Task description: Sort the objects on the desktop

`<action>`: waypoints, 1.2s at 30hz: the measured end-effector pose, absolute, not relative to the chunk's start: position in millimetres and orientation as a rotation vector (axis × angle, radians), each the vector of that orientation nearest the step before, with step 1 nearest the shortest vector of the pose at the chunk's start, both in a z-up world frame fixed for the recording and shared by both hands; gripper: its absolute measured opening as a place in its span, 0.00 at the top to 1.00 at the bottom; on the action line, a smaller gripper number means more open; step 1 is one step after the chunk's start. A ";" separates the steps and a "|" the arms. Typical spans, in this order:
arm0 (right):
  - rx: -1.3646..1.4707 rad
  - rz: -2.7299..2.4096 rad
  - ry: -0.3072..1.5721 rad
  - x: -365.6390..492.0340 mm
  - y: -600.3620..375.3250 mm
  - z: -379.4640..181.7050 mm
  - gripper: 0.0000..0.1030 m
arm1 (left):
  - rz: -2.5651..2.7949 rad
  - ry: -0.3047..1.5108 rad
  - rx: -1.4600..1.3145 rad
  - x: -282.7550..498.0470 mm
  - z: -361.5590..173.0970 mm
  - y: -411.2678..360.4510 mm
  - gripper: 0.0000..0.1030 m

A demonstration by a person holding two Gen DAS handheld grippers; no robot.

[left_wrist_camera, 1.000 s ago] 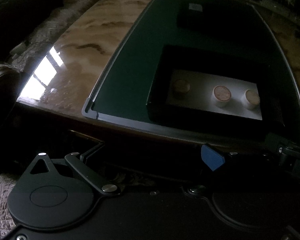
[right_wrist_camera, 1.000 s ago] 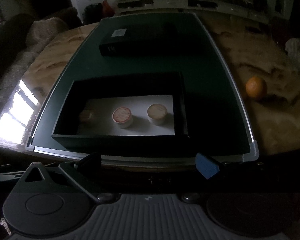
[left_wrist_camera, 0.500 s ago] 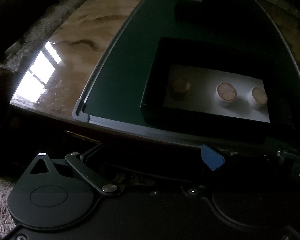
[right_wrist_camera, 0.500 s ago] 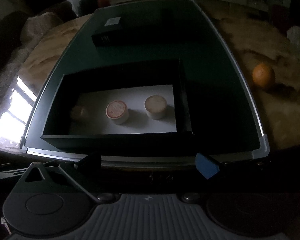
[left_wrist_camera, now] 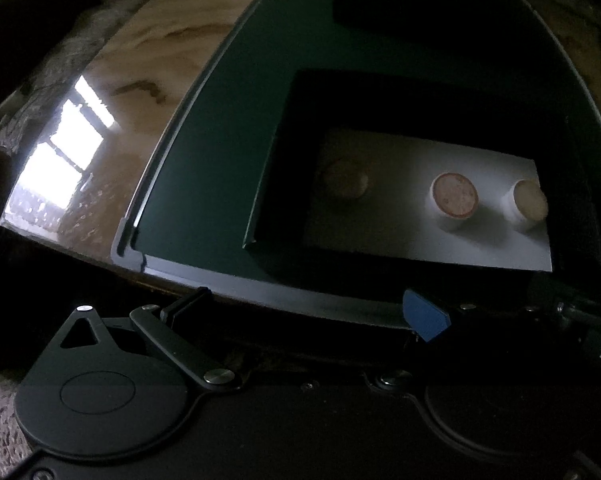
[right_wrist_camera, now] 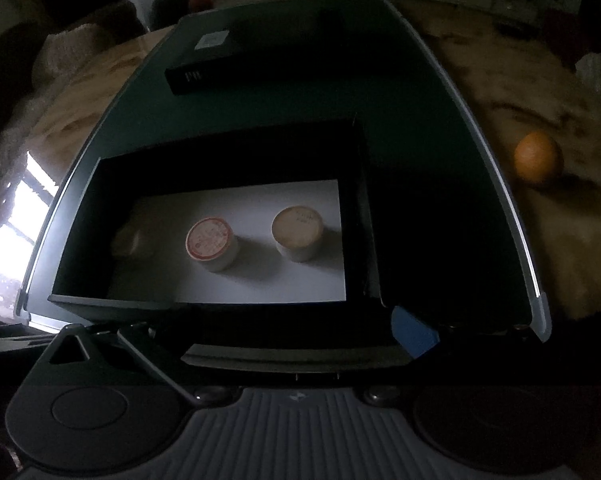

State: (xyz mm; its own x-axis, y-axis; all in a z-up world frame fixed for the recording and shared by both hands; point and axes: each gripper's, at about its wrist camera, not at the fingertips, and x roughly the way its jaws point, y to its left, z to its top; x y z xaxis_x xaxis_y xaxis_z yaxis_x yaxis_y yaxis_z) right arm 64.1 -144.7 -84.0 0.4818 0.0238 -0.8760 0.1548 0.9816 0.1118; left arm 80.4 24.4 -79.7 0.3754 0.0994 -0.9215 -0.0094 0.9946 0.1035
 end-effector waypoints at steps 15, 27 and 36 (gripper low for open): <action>0.199 -0.064 1.098 72.8 -150.3 -84.9 0.00 | 0.059 1.193 0.122 89.4 -82.3 15.8 0.00; 0.193 -0.054 1.089 79.9 -153.5 -88.0 0.00 | 0.054 1.193 0.135 93.7 -82.4 12.3 0.00; 0.230 0.000 1.025 80.8 -159.0 -75.9 0.00 | 0.059 1.170 0.163 91.6 -69.6 15.0 0.00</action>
State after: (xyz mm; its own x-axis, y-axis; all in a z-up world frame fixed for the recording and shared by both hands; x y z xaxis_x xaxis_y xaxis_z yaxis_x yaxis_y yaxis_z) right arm 80.8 -159.0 -75.9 0.5211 0.1076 -0.8467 0.1074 0.9759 0.1901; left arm 91.6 15.0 -69.6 0.3898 0.1309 -0.9115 0.0388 0.9866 0.1583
